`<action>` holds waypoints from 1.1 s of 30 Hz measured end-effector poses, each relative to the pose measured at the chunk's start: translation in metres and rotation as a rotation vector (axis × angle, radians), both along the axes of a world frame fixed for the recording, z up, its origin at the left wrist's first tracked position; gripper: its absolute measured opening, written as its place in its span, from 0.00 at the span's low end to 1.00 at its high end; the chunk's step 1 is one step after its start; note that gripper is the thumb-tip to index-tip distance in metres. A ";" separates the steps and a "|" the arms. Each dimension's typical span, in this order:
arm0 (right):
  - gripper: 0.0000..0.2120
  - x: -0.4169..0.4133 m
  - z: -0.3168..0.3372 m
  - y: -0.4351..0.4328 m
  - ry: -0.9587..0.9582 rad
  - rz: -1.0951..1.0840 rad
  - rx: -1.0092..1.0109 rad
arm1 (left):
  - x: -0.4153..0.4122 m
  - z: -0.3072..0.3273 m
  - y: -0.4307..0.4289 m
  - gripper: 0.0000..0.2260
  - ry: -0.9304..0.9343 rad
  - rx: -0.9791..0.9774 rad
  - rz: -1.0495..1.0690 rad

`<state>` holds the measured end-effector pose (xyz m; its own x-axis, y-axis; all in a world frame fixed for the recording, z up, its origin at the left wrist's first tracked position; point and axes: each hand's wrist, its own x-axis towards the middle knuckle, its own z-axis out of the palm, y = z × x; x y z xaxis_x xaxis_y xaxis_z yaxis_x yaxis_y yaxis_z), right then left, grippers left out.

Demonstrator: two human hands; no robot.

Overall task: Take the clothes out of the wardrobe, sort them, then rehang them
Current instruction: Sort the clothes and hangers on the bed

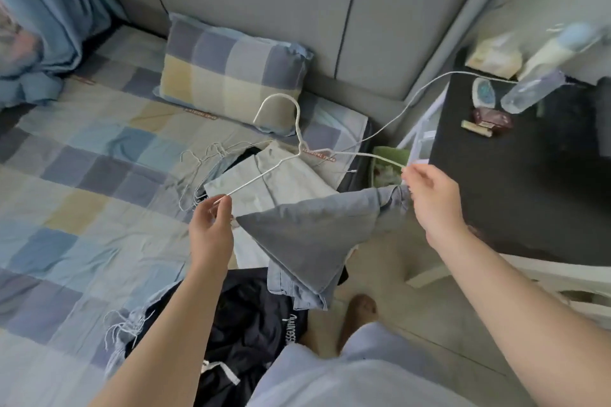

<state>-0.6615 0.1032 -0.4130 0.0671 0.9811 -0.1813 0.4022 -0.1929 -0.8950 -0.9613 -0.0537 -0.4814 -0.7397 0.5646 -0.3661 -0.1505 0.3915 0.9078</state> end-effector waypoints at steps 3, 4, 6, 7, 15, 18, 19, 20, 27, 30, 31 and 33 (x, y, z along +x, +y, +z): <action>0.05 0.033 0.012 -0.033 -0.015 -0.071 0.024 | 0.020 0.015 -0.001 0.04 0.068 0.028 -0.071; 0.05 0.045 0.015 -0.043 -0.019 -0.095 0.029 | 0.028 0.019 -0.002 0.03 0.083 0.043 -0.094; 0.05 0.070 0.018 -0.063 -0.028 -0.140 0.047 | 0.045 0.028 -0.003 0.02 0.108 0.067 -0.146; 0.04 0.082 0.019 -0.073 -0.037 -0.162 0.055 | 0.053 0.032 -0.003 0.03 0.118 0.078 -0.173; 0.05 0.188 0.032 -0.158 -0.021 -0.277 0.084 | 0.143 0.067 -0.022 0.07 0.158 0.163 -0.308; 0.06 0.233 0.040 -0.195 -0.089 -0.237 0.095 | 0.184 0.076 -0.033 0.07 0.193 0.202 -0.350; 0.07 0.251 0.045 -0.210 -0.114 -0.225 0.089 | 0.201 0.079 -0.038 0.08 0.200 0.202 -0.375; 0.07 0.269 0.049 -0.225 -0.141 -0.204 0.076 | 0.218 0.081 -0.043 0.08 0.204 0.199 -0.400; 0.09 0.380 0.089 -0.305 -0.261 -0.150 0.079 | 0.331 0.104 -0.058 0.10 0.271 0.212 -0.567; 0.11 0.418 0.105 -0.323 -0.275 -0.199 0.131 | 0.379 0.110 -0.059 0.10 0.265 0.207 -0.651; 0.12 0.430 0.111 -0.328 -0.287 -0.210 0.146 | 0.395 0.111 -0.059 0.09 0.262 0.210 -0.685; 0.11 0.452 0.124 -0.336 -0.316 -0.232 0.167 | 0.429 0.112 -0.058 0.06 0.258 0.202 -0.760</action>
